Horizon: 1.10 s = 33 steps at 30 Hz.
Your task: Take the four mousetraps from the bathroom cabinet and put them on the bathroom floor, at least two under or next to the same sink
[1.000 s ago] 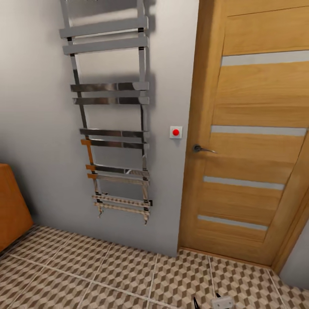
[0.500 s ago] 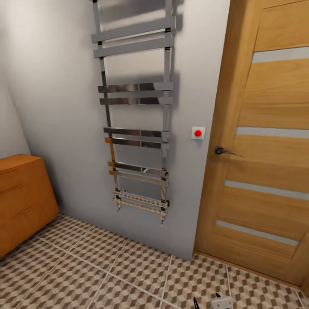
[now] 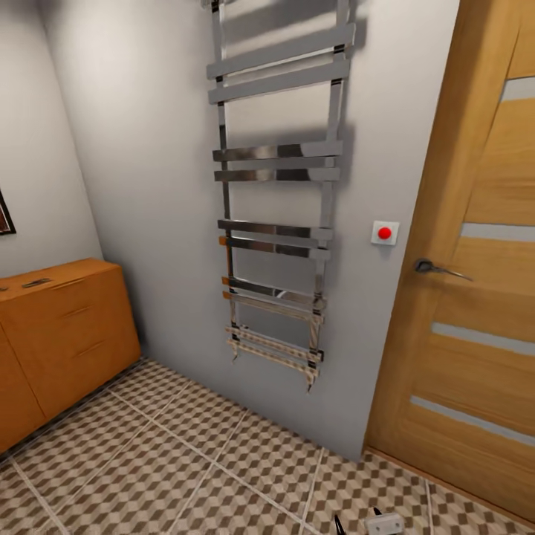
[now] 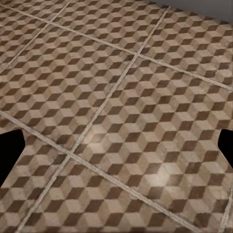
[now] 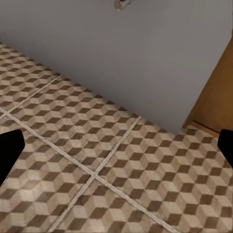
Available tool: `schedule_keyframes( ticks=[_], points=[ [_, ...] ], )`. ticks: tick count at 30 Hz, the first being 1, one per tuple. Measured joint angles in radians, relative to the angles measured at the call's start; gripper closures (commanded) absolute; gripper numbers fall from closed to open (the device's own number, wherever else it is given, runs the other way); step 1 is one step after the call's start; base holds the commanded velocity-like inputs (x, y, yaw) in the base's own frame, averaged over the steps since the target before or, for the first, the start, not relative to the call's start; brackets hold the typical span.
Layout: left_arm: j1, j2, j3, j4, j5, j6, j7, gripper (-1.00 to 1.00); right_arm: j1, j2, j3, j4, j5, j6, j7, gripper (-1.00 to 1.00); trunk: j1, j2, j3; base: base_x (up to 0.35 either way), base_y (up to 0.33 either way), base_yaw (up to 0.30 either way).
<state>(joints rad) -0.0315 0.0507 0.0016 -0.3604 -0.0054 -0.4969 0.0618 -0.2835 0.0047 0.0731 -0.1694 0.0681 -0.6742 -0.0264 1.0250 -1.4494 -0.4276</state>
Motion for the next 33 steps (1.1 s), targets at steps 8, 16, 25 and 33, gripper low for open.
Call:
schedule_keyframes(
  ticks=[8,16,25,33],
  points=[
    [0.000,0.000,0.000,0.000,-0.001,0.000,0.000,-1.00,0.000,0.000,0.000,0.000,0.000,-0.001,0.000,-1.00,0.000,0.000,0.000,0.000,0.000,0.285],
    [0.000,0.000,0.000,-0.001,-0.001,0.000,0.000,-1.00,0.000,0.000,0.000,0.000,0.000,-0.001,0.000,-1.00,0.000,0.000,0.000,0.000,0.000,0.285],
    [0.000,0.000,0.001,-0.001,-0.001,0.000,0.000,-1.00,0.000,0.000,0.000,0.000,0.000,-0.001,0.000,-1.00,0.000,0.000,0.000,0.000,0.000,0.285],
    [0.000,0.000,0.000,-0.001,-0.001,0.000,0.000,-1.00,0.000,0.000,0.000,0.000,0.000,-0.001,0.000,-1.00,0.000,0.000,0.000,0.000,0.000,0.285]
  ],
)
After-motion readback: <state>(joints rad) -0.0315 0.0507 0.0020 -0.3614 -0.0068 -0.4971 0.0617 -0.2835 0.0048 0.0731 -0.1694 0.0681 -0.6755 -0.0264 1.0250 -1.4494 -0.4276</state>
